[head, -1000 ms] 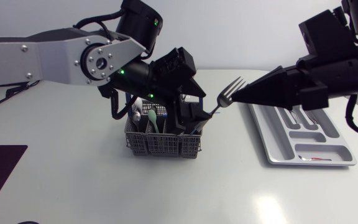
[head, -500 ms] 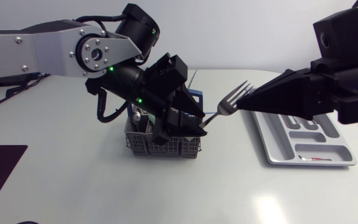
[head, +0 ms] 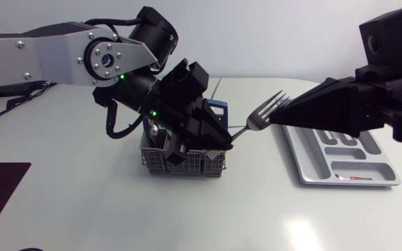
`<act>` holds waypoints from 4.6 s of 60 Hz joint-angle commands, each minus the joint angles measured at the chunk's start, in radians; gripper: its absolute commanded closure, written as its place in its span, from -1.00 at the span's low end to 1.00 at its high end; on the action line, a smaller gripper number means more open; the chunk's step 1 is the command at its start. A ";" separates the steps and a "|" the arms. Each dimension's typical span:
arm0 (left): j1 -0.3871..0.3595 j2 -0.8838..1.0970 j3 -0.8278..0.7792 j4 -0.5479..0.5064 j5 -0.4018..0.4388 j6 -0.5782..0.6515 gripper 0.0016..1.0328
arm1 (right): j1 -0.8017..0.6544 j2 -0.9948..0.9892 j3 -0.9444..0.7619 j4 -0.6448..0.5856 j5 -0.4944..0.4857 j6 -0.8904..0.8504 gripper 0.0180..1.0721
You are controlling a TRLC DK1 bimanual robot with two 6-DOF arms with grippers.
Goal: Unload the cutlery basket into the drawer organizer.
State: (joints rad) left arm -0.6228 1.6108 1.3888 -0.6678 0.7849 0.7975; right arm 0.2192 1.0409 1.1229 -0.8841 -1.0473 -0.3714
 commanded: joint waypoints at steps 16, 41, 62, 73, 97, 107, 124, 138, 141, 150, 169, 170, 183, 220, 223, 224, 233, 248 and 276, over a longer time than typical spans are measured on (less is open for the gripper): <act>0.008 -0.015 -0.010 -0.029 0.036 0.037 0.93 | -0.012 -0.016 -0.048 -0.010 -0.019 -0.037 0.89; 0.008 -0.005 0.029 -0.064 0.070 -0.004 0.94 | -0.034 -0.090 -0.104 0.037 -0.017 -0.035 0.00; 0.032 -0.011 0.038 -0.064 0.226 -0.020 0.94 | -0.001 -0.228 -0.273 0.237 0.109 0.071 -0.64; 0.021 0.006 0.050 -0.059 0.263 -0.047 0.94 | 0.138 -0.243 -0.341 0.425 0.254 0.193 -0.23; 0.023 0.029 0.062 -0.059 0.301 -0.067 0.94 | 0.221 -0.113 -0.330 0.608 0.377 0.212 0.01; 0.026 0.031 0.059 -0.059 0.307 -0.064 0.94 | 0.215 -0.087 -0.314 0.628 0.368 0.210 0.15; 0.032 0.035 0.052 -0.059 0.309 -0.055 0.94 | 0.189 -0.084 -0.284 0.629 0.351 0.220 0.15; 0.031 0.037 0.049 -0.059 0.310 -0.053 0.94 | 0.186 -0.076 -0.276 0.628 0.343 0.224 0.16; 0.031 0.038 0.049 -0.059 0.310 -0.053 0.94 | 0.187 -0.076 -0.276 0.629 0.343 0.224 0.24; 0.029 0.040 0.049 -0.059 0.310 -0.053 0.94 | 0.187 -0.079 -0.262 0.623 0.337 0.224 0.49; 0.028 0.049 0.061 -0.058 0.310 -0.053 0.94 | 0.193 -0.064 -0.245 0.599 0.313 0.232 0.89; 0.028 0.049 0.062 -0.058 0.310 -0.053 0.94 | 0.193 -0.062 -0.245 0.597 0.313 0.232 0.89; 0.048 0.051 0.096 -0.058 0.309 -0.087 0.06 | 0.184 -0.067 -0.242 0.567 0.317 0.232 0.89; 0.106 0.018 0.087 0.217 -0.161 -0.416 -0.86 | -0.126 0.128 -0.092 0.428 0.618 0.112 0.89; 0.103 0.017 0.070 0.229 -0.199 -0.414 -0.86 | -0.150 0.173 -0.077 0.447 0.679 0.106 0.89; 0.100 0.015 0.064 0.237 -0.223 -0.414 -0.86 | -0.164 0.194 -0.069 0.451 0.695 0.106 0.89; 0.095 -0.008 0.007 0.292 -0.323 -0.412 -0.86 | -0.268 0.361 0.021 0.464 0.802 0.109 0.89; 0.100 -0.037 -0.045 0.336 -0.385 -0.403 -0.86 | -0.325 0.613 0.183 0.465 1.084 0.129 0.89; 0.090 -0.035 -0.071 0.352 -0.486 -0.400 -0.86 | -0.403 0.975 0.529 0.422 1.380 0.180 0.89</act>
State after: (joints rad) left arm -0.5251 1.5902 1.3396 -0.3225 0.3065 0.3996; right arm -0.1692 1.9755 1.5860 -0.4454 0.3042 -0.2119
